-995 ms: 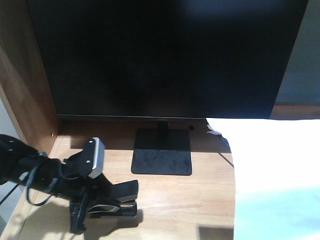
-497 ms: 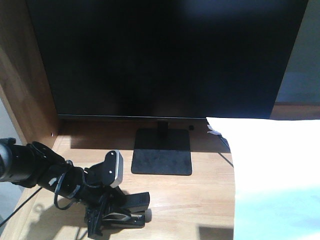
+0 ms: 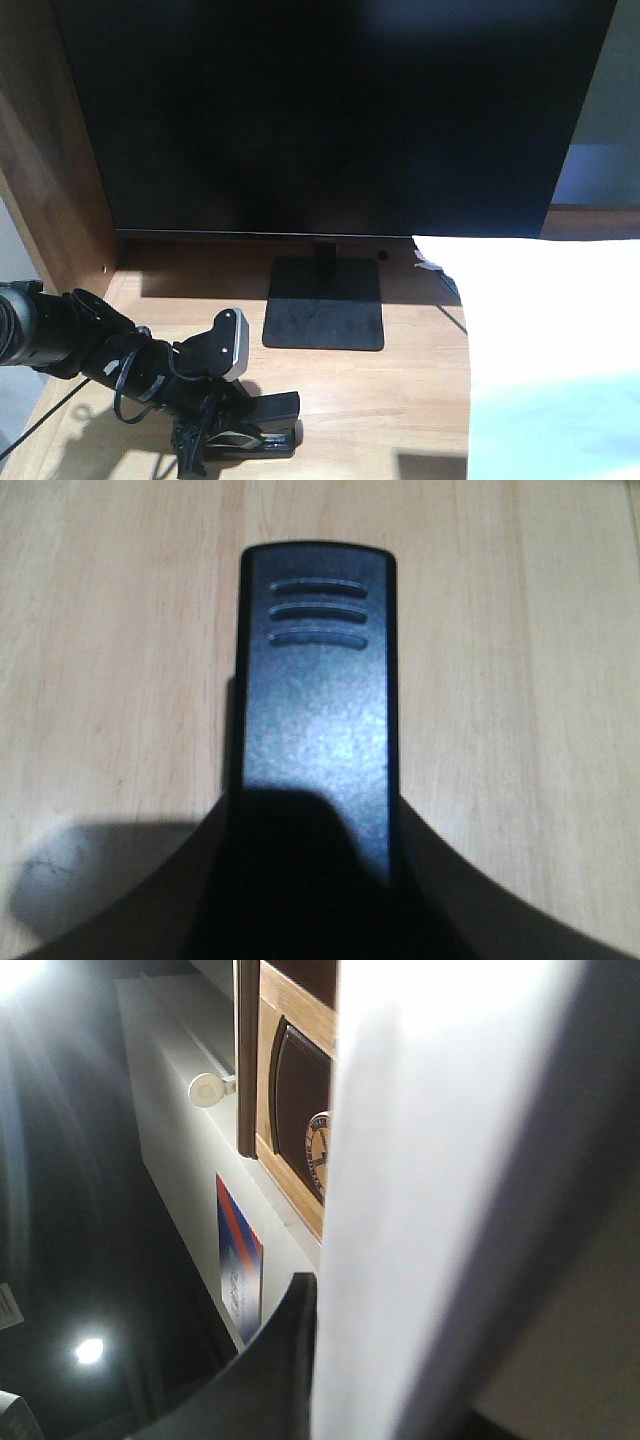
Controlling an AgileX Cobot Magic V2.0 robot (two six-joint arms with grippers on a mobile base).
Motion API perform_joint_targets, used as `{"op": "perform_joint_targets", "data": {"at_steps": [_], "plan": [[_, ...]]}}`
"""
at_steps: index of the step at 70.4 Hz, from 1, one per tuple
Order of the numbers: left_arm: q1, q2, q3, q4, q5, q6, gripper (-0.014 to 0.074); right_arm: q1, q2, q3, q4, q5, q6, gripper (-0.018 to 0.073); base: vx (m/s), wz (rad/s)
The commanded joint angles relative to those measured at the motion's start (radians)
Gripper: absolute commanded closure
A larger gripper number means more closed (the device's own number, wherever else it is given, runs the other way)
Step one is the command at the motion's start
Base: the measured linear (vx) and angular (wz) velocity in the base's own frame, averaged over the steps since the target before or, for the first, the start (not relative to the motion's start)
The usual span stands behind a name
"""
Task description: Grab stapler and paper to desk for stapling
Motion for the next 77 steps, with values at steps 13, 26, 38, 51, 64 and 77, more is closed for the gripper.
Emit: {"op": "perform_joint_targets", "data": {"at_steps": [13, 26, 38, 51, 64, 77], "plan": [[-0.008, -0.044, -0.019, -0.012, 0.083, -0.016, 0.0311, -0.004, 0.011, -0.023, 0.005, -0.039, -0.009, 0.0561, 0.00, 0.00], [-0.008, -0.044, -0.019, -0.006, 0.081, -0.093, 0.0094, -0.004, 0.011, -0.023, 0.005, -0.039, -0.009, 0.0561, 0.00, 0.00], [-0.008, -0.044, -0.019, -0.006, 0.081, -0.157, -0.0062, -0.004, 0.011, -0.023, 0.005, -0.039, -0.009, 0.0561, 0.00, 0.00], [-0.008, -0.050, -0.020, -0.009, 0.084, -0.162, -0.0097, -0.004, 0.011, -0.023, 0.005, -0.039, -0.009, 0.0561, 0.00, 0.00], [-0.008, -0.073, -0.020, -0.009, 0.085, -0.162, -0.0050, -0.004, 0.011, -0.023, 0.005, -0.039, -0.009, 0.0561, 0.00, 0.00], [0.002, -0.129, -0.020, -0.010, 0.086, -0.162, 0.0050, -0.004, 0.011, -0.023, 0.005, -0.039, -0.009, 0.0561, 0.00, 0.00]]}}
